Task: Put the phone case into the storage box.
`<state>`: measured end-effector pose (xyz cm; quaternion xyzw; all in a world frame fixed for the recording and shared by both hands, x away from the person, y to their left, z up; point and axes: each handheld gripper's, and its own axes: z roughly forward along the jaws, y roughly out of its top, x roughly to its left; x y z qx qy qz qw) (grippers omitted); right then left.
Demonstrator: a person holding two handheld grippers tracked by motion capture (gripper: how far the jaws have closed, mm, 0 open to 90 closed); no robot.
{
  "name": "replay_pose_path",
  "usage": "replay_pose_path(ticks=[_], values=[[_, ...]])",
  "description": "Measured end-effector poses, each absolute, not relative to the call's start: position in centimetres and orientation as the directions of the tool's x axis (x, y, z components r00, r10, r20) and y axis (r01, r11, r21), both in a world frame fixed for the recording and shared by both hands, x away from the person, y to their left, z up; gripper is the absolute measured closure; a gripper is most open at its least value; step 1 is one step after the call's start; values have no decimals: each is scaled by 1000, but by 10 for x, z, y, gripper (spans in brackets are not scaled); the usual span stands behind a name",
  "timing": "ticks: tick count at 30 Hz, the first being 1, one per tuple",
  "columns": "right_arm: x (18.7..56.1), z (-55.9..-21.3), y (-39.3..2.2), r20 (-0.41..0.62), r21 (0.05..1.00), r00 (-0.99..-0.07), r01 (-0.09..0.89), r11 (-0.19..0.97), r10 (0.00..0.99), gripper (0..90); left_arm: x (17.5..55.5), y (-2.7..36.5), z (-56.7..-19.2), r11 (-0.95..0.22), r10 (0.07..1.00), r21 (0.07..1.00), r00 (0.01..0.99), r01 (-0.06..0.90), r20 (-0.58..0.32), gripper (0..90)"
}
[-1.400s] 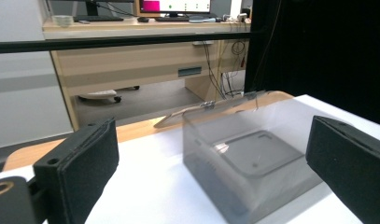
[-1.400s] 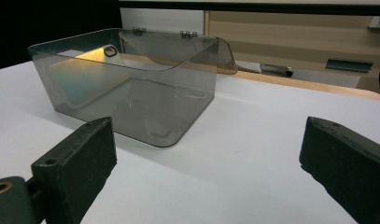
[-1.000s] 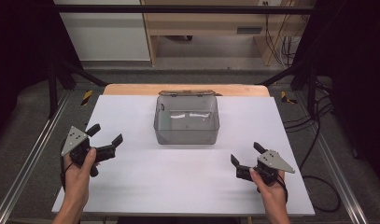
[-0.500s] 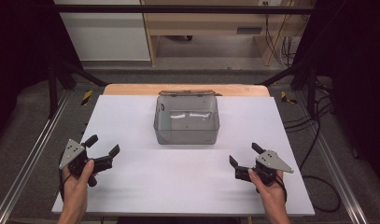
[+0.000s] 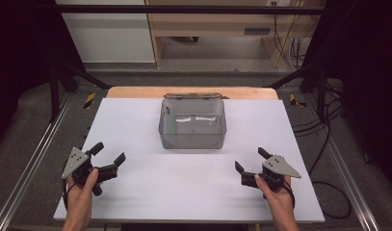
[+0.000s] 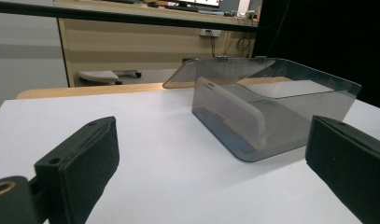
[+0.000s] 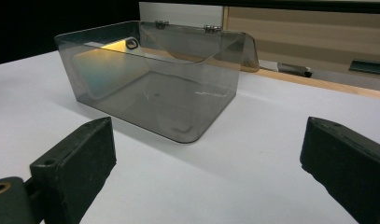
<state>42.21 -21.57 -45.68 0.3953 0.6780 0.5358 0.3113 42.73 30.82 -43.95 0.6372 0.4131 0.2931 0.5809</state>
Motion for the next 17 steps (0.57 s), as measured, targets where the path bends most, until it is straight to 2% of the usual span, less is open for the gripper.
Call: replay_pose_path(ticks=[11, 17], values=[[422, -457, -215, 3, 972, -506, 203, 116, 863, 37, 414, 301, -440, -11, 859, 987, 508, 158, -72, 31], [422, -457, -214, 4, 972, -513, 204, 117, 859, 37, 411, 309, -437, 4, 883, 990, 463, 143, -71, 30]])
